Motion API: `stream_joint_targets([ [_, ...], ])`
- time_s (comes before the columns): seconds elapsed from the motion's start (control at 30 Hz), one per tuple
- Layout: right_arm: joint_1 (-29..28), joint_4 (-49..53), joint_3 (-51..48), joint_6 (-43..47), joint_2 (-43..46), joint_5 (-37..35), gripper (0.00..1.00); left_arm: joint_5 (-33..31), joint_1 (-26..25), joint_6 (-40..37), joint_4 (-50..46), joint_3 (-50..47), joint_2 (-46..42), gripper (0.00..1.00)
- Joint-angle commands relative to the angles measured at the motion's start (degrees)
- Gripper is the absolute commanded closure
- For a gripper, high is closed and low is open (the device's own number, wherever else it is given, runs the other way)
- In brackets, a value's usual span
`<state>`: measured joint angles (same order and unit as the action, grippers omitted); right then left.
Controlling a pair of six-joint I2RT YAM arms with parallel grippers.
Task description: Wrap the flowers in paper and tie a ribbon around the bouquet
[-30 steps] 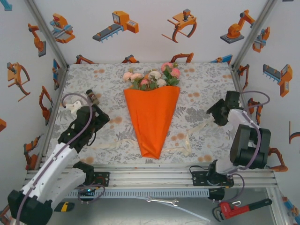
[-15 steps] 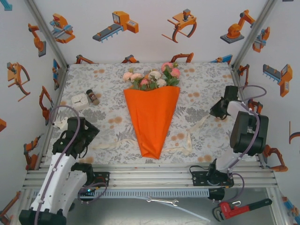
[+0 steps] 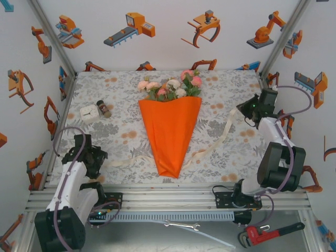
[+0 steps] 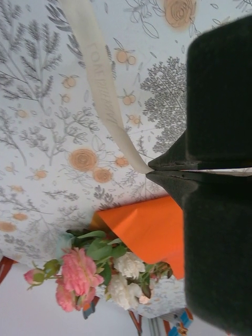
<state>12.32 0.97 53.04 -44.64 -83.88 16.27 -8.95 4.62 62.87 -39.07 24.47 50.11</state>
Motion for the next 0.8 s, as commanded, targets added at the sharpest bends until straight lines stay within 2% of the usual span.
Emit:
stream_joint_targets([
  [0.0,-0.19,-1.03,-0.22,-0.3,1.53,3.53,1.0,0.04,0.21,3.53,4.98,-1.66,4.0,0.44],
  [0.07,-0.18,-1.05,-0.47,-0.01,2.36,3.41,1.0,-0.53,0.21,3.41,7.55,-1.62,6.27,0.54],
  [0.13,-0.19,-1.06,-0.4,0.46,2.53,3.26,1.0,-0.52,0.33,3.43,9.97,-1.25,8.26,0.72],
  [0.2,-0.14,-1.46,0.21,1.13,1.74,2.11,1.0,2.07,0.21,1.39,16.86,-0.88,9.54,0.95],
  [0.23,-0.02,-2.09,0.62,0.99,0.97,1.54,1.0,4.06,0.17,-0.18,20.79,-0.47,10.28,1.0],
  [0.27,0.31,-3.44,1.51,0.09,-0.39,1.44,1.0,6.83,0.0,-2.07,25.53,0.95,11.94,1.0],
  [0.33,1.28,-6.69,4.05,-2.0,-3.91,2.09,1.0,9.01,-0.93,-4.68,27.8,7.01,16.27,1.0],
  [0.53,2.12,-9.68,18.75,-1.72,-14.52,-0.66,1.0,7.01,-2.05,-11.81,31.0,23.59,27.75,1.0],
  [0.67,2.15,-9.41,28.36,-1.19,-21.13,-0.41,1.0,10.29,-3.06,-15.82,39.83,29.83,34.96,1.0],
  [0.77,2.01,-7.25,32.36,-1.83,-23.62,1.22,1.0,12.5,-3.31,-14.45,44.18,31.77,38.92,1.0],
])
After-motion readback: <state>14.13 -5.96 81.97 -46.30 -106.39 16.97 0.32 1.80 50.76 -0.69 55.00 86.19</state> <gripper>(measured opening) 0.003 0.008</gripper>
